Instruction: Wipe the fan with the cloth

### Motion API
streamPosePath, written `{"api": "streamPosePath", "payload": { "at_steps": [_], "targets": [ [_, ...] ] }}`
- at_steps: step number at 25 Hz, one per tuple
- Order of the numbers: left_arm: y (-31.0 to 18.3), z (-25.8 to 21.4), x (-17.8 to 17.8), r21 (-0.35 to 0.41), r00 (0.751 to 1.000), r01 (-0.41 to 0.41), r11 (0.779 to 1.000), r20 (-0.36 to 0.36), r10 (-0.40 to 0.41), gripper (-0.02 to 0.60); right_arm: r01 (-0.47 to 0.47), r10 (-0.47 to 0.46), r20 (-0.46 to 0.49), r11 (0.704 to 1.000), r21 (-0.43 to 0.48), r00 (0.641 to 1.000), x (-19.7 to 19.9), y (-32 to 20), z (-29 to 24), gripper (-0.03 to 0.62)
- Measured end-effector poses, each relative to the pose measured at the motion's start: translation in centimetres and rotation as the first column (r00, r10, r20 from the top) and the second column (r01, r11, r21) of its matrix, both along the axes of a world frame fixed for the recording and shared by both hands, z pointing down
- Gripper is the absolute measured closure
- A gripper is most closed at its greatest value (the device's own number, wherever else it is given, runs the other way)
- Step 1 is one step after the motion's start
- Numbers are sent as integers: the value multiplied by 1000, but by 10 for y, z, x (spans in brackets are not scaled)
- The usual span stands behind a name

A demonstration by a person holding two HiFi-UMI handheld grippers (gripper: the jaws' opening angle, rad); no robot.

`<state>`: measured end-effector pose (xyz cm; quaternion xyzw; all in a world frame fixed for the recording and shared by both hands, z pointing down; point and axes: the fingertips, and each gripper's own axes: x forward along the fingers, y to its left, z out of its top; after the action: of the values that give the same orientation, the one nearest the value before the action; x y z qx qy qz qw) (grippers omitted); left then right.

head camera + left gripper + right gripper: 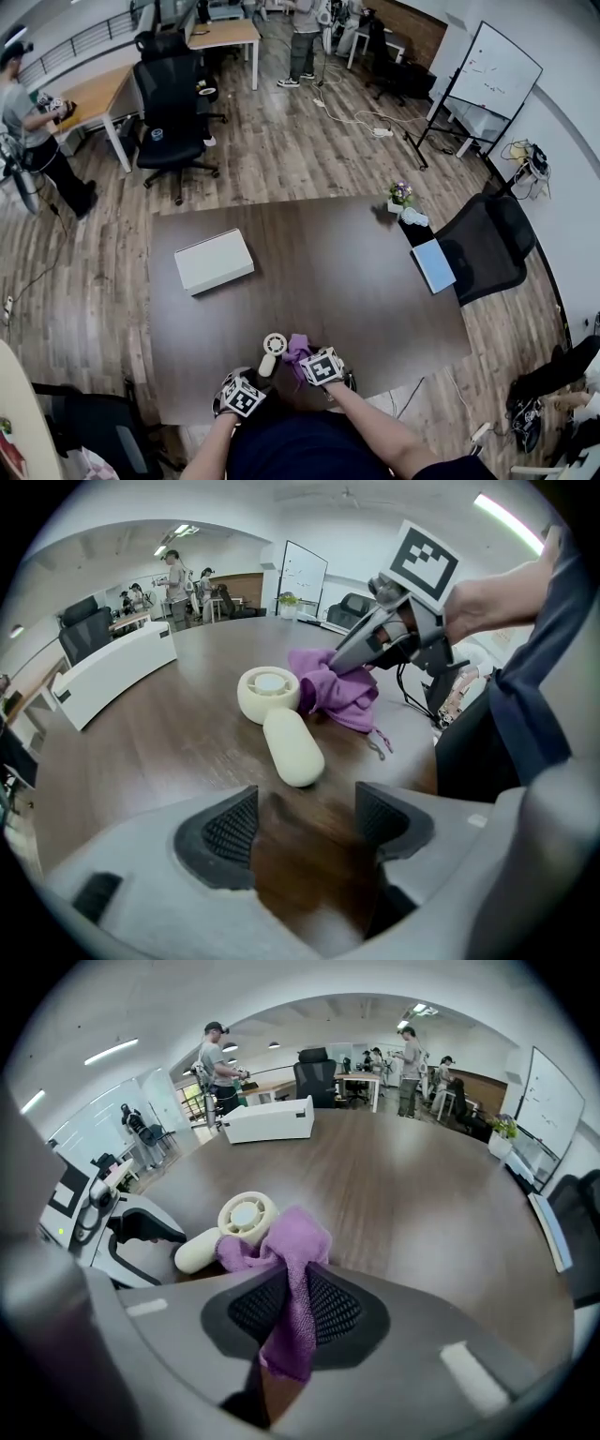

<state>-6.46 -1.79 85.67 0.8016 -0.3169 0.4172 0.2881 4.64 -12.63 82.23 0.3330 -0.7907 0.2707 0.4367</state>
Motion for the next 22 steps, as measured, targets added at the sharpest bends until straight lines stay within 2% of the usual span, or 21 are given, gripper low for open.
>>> {"api": "streamPosePath", "payload": {
  "at_steps": [3,6,15,20,22],
  "targets": [
    [-12,-11,-1,40,1000,29,999,-14,-28,227,64,-64,1,998,12,998,-13,-3,1,519],
    [-35,-22,1,87,998,61,994,-18,-60,209,72,-71,-23,997,42,997,-13,-14,-2,519],
    [-105,-19,32,107,996,32,994,84,-41,181,-18,20,-46,999,44,999,24,-13,1,519],
    [-123,-7,34,89,990,-2,996,143,-11,181,-64,64,-27,998,10,998,37,-3,7,519],
    [-126,-4,36,72,990,-21,997,142,10,181,-87,86,-19,996,-11,996,43,0,11,519]
  ]
}}
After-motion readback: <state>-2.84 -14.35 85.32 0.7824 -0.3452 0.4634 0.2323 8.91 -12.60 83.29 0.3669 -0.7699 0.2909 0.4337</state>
